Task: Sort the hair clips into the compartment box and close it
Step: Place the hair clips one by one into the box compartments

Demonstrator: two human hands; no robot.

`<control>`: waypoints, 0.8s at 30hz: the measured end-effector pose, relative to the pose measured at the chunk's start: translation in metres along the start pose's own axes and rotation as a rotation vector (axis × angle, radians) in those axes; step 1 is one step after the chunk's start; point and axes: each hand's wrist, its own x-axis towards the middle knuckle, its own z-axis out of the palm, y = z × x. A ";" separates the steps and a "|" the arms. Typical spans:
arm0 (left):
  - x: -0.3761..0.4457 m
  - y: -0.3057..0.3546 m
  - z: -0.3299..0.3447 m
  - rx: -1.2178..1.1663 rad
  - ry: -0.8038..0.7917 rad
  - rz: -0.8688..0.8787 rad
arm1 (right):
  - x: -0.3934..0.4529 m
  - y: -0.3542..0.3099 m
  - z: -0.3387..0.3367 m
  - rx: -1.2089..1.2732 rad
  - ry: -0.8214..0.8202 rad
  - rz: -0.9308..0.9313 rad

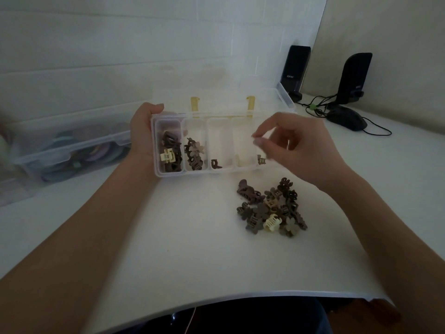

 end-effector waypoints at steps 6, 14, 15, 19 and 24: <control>-0.002 0.000 0.002 -0.045 0.017 0.040 | -0.003 0.002 0.007 -0.174 -0.462 0.010; 0.003 -0.002 -0.002 -0.020 -0.007 0.018 | -0.001 0.004 0.007 -0.265 -0.634 0.090; 0.003 -0.002 -0.002 -0.021 -0.008 0.012 | -0.001 0.003 0.007 -0.274 -0.649 0.093; 0.008 -0.003 -0.005 -0.029 0.003 -0.016 | -0.002 0.006 0.010 -0.216 -0.578 0.087; 0.012 -0.004 -0.005 -0.044 0.034 -0.027 | -0.002 0.004 0.012 -0.168 -0.452 0.059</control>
